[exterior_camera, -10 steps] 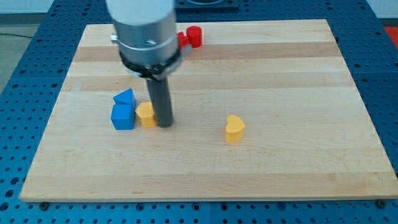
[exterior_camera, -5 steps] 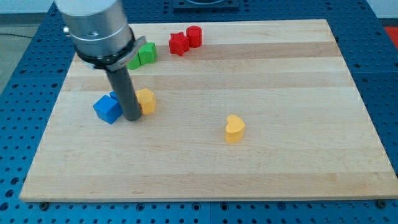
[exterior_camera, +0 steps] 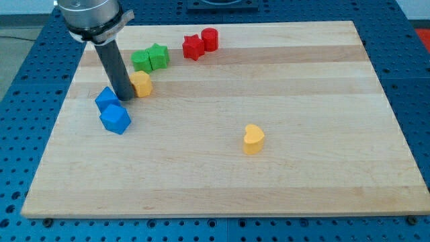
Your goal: Move the yellow hexagon to the top left side
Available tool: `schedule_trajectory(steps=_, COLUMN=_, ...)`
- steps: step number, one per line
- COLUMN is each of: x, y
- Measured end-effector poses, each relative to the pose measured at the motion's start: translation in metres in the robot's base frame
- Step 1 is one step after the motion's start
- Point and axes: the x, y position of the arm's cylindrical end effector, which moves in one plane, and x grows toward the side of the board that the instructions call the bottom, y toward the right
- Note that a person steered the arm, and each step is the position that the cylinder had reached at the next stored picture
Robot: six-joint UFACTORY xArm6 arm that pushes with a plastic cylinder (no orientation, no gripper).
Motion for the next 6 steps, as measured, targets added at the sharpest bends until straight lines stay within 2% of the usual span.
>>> schedule_trajectory(steps=1, x=0.009, y=0.039)
schedule_trajectory(steps=2, x=-0.008, y=0.063)
schedule_trajectory(steps=3, x=-0.03, y=-0.02)
schedule_trajectory(steps=4, x=-0.053, y=-0.04)
schedule_trajectory(steps=5, x=-0.073, y=-0.033)
schedule_trajectory(steps=6, x=-0.115, y=-0.03)
